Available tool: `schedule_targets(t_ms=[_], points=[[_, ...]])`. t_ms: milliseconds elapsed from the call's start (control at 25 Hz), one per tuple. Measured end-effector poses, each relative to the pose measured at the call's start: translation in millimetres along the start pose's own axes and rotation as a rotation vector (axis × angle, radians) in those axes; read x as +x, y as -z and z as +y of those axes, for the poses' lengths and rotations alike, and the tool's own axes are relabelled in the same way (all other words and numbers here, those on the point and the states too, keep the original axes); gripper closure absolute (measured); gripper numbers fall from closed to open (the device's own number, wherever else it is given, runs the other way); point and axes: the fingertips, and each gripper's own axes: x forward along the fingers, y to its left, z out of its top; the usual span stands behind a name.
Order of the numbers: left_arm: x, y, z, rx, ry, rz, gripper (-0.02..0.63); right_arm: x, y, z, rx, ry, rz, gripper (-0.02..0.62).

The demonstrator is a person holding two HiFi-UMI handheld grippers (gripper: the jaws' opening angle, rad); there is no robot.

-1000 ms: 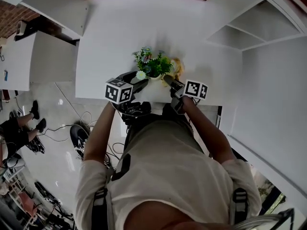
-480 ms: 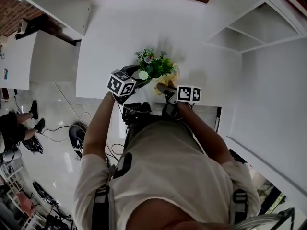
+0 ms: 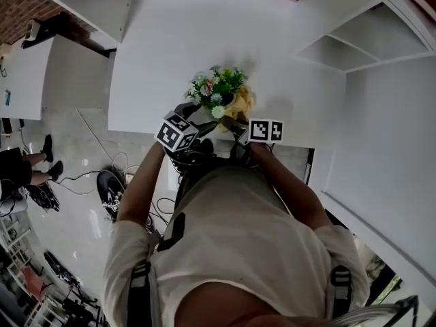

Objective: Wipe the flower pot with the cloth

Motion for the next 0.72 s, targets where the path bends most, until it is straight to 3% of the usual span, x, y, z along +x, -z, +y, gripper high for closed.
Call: schedule_targets(t_ms=[240,400,480,720], points=[[-15,0,-4,0.006,0.004,-0.043,0.276,-3,9,15,-0.093,-0.028,0.060,0.469],[-22,-24,30,-0.140,-0.009,-0.190,0.276,-15,-18,6,-0.075,-0.003,-0.032,0.469],[-14,-32,35,-0.171,0.015,-0.211,0.276,-16,-31,2,-0.062,0.009,-0.068,0.469],[-2,-29,26,-0.081,0.004,-0.145,0.272,-12,-46,-4,-0.081,0.045,-0.088,0.469]])
